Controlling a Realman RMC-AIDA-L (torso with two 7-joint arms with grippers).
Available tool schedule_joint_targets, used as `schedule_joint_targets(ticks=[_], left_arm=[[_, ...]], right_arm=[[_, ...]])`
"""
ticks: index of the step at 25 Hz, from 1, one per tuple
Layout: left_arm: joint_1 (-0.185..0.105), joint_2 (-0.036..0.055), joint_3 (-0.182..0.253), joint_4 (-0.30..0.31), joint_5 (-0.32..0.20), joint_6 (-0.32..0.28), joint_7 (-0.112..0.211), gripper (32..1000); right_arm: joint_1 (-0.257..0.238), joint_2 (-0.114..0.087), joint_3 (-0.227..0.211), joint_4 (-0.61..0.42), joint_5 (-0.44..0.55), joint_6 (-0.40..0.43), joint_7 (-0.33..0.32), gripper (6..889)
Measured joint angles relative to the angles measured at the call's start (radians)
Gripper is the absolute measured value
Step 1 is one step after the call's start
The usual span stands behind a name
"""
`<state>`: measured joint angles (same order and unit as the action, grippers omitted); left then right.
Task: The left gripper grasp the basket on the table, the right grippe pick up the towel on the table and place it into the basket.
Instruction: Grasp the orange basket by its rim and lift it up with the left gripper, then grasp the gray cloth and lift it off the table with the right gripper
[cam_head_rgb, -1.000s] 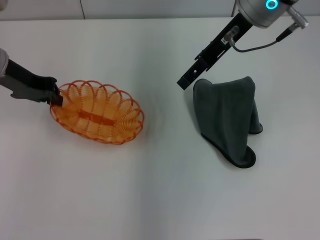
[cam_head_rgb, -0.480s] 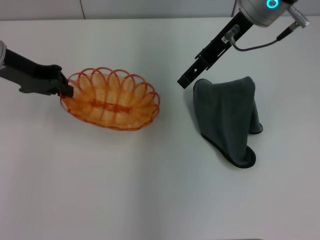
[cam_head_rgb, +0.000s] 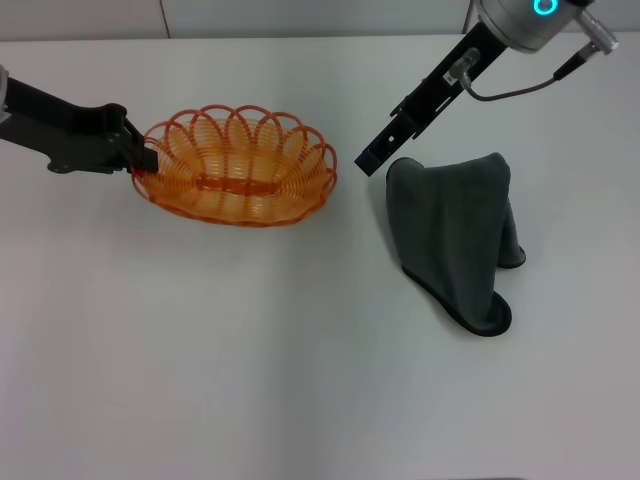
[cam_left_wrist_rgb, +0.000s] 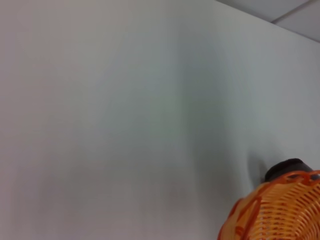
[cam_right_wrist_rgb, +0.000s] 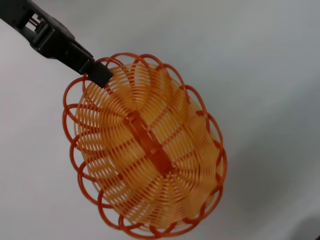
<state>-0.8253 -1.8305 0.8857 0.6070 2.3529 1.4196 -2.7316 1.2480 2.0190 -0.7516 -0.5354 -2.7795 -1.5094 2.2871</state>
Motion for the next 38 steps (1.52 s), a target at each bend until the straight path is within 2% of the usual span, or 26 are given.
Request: schedule_joint_targets(ticks=[8, 13, 26, 29, 30, 31, 38], left_arm=[[0.011, 0.009, -0.053, -0.001, -0.007, 0.003, -0.014, 98], [0.015, 0.0171, -0.062, -0.001, -0.035, 0.023, -0.016, 98], [0.012, 0.0174, -0.062, -0.001, -0.041, 0.034, -0.009, 98], [0.014, 0.0174, -0.061, -0.001, -0.041, 0.035, -0.008, 99], [0.014, 0.0174, -0.061, -0.001, -0.041, 0.035, -0.008, 99], [0.015, 0.0174, -0.061, -0.001, -0.041, 0.035, -0.007, 99], [0.016, 0.0174, -0.062, -0.001, -0.041, 0.035, -0.006, 99]], right_arm=[[0.001, -0.001, 0.0, 0.0, 0.0, 0.0, 0.0, 751], [0.002, -0.002, 0.0, 0.0, -0.003, 0.0, 0.0, 749], [-0.008, -0.007, 0.0, 0.0, -0.004, -0.017, 0.009, 742], [-0.025, -0.023, 0.0, 0.0, -0.005, -0.023, 0.016, 741], [-0.038, -0.039, 0.0, 0.0, -0.006, -0.023, 0.023, 740], [-0.038, -0.039, 0.0, 0.0, -0.006, -0.023, 0.023, 740], [-0.082, -0.088, 0.0, 0.0, -0.006, -0.017, 0.045, 736]])
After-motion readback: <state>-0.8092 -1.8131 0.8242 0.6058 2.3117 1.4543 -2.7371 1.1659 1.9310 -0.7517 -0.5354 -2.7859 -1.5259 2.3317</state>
